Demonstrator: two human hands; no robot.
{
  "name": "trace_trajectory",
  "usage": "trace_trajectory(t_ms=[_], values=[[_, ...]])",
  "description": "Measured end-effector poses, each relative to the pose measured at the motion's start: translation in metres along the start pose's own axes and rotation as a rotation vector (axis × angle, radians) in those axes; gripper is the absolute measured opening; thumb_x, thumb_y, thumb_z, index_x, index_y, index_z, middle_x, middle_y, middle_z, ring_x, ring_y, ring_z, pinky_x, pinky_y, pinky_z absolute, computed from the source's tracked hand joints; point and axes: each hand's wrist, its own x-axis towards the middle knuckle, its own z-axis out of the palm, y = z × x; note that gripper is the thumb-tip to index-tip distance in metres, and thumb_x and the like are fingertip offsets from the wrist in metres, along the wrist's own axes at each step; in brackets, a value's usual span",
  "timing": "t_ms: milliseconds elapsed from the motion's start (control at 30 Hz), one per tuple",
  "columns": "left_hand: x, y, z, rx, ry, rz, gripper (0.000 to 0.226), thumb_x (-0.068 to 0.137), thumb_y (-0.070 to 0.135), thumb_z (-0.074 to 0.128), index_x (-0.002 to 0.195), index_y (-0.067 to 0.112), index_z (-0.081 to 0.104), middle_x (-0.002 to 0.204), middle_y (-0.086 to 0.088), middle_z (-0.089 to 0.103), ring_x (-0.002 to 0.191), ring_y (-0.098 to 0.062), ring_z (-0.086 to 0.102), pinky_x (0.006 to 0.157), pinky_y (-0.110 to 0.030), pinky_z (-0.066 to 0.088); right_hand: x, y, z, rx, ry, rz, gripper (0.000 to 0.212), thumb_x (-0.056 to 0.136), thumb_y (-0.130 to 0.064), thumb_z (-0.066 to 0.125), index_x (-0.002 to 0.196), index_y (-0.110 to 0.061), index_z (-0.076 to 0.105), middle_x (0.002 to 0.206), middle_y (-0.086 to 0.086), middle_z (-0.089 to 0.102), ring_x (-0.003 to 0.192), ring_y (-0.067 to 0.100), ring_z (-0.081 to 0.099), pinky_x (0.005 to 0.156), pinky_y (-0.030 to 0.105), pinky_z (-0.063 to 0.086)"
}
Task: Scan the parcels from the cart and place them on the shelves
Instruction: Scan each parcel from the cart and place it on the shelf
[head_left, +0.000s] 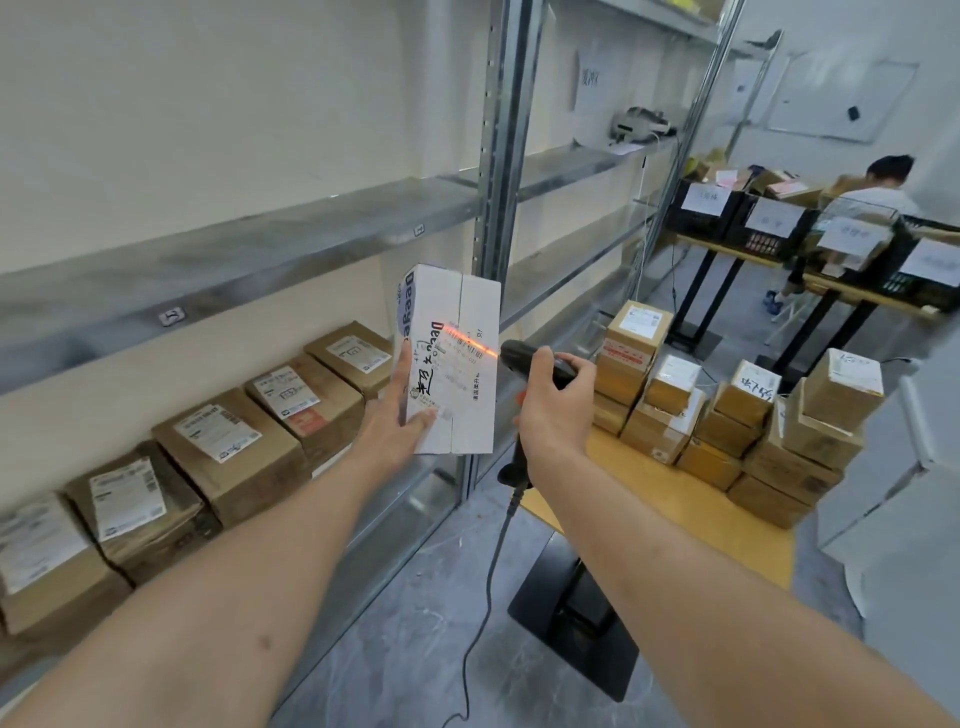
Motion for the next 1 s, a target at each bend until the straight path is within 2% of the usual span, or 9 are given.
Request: trace_trajectory(t_ms=[200,333,433,500,600,667,800,933,1000], values=[[-0.022,0.000,-0.023,-0.054,0.024,0.028,0.098,0.095,0.030,0.065,0.153,0.072,-0.002,0.160,0.010,0.049,0.146,-0.023,0.048,0.120,-0.065,0.036,-0.030,-0.009,0.008,0.017,-0.051,-0.012,0.022,0.100,-0.053,0.056,0.113,-0.036,0.050,0.104,-0.001,0.067,0.094,0.026,0.071,0.084,0.051,0.063],[-0.044,0.011,-0.037,-0.030,0.083,-0.001,0.102,0.102,0.013,0.063,0.152,0.073,-0.002,0.161,0.012,0.046,0.146,-0.017,0.047,0.122,-0.059,0.034,-0.042,-0.013,0.010,0.015,-0.132,-0.039,0.016,0.101,-0.052,0.056,0.110,-0.039,0.050,0.106,-0.001,0.067,0.094,0.025,0.071,0.083,0.051,0.063],[-0.063,0.017,-0.044,-0.014,0.105,-0.020,0.100,0.103,0.014,0.062,0.152,0.073,-0.003,0.162,0.015,0.044,0.147,-0.014,0.045,0.124,-0.056,0.033,-0.048,-0.012,0.010,-0.053,-0.234,-0.140,0.019,0.099,-0.052,0.056,0.113,-0.040,0.051,0.107,-0.004,0.069,0.095,0.022,0.070,0.087,0.050,0.061],[-0.077,0.020,-0.049,-0.029,0.121,-0.062,0.097,0.105,0.016,0.061,0.152,0.073,-0.003,0.163,0.018,0.041,0.148,-0.012,0.043,0.125,-0.055,0.030,-0.052,-0.010,0.008,-0.108,-0.314,-0.226,0.021,0.100,-0.052,0.056,0.117,-0.041,0.051,0.106,-0.008,0.068,0.095,0.016,0.068,0.086,0.044,0.058],[-0.102,0.028,-0.050,-0.057,0.161,-0.126,0.093,0.106,0.018,0.059,0.154,0.069,-0.003,0.161,0.024,0.040,0.145,-0.006,0.045,0.124,-0.050,0.034,-0.060,-0.009,0.002,-0.135,-0.454,-0.330,0.023,0.103,-0.047,0.058,0.123,-0.038,0.051,0.106,-0.015,0.065,0.094,0.006,0.064,0.076,0.025,0.049],[-0.119,0.033,-0.048,-0.051,0.189,-0.147,0.092,0.106,0.020,0.060,0.154,0.071,0.000,0.156,0.032,0.042,0.143,-0.002,0.045,0.123,-0.047,0.037,-0.062,-0.007,-0.001,-0.155,-0.528,-0.375,0.026,0.104,-0.046,0.058,0.126,-0.035,0.052,0.104,-0.016,0.064,0.093,0.000,0.060,0.072,0.020,0.045],[-0.160,0.044,-0.040,-0.072,0.239,-0.233,0.090,0.106,0.025,0.061,0.149,0.077,0.002,0.139,0.048,0.047,0.141,-0.003,0.048,0.120,-0.046,0.040,-0.071,0.000,-0.003,-0.182,-0.618,-0.413,0.028,0.101,-0.052,0.058,0.126,-0.040,0.051,0.100,-0.022,0.063,0.092,0.000,0.061,0.084,0.035,0.053],[-0.206,0.054,-0.035,-0.079,0.381,-0.308,0.089,0.106,0.023,0.062,0.159,0.062,0.002,0.148,0.036,0.045,0.141,-0.004,0.047,0.122,-0.037,0.035,-0.089,0.007,-0.006,-0.178,-0.735,-0.457,0.022,0.100,-0.053,0.057,0.119,-0.045,0.049,0.101,-0.021,0.066,0.093,0.006,0.064,0.086,0.037,0.052],[-0.231,0.055,-0.037,-0.096,0.443,-0.337,0.088,0.106,0.023,0.062,0.160,0.060,0.003,0.153,0.029,0.048,0.138,-0.005,0.052,0.122,-0.040,0.038,-0.102,0.010,-0.004,-0.174,-0.797,-0.477,0.021,0.100,-0.053,0.058,0.118,-0.045,0.049,0.106,-0.014,0.069,0.096,0.013,0.065,0.087,0.038,0.053]])
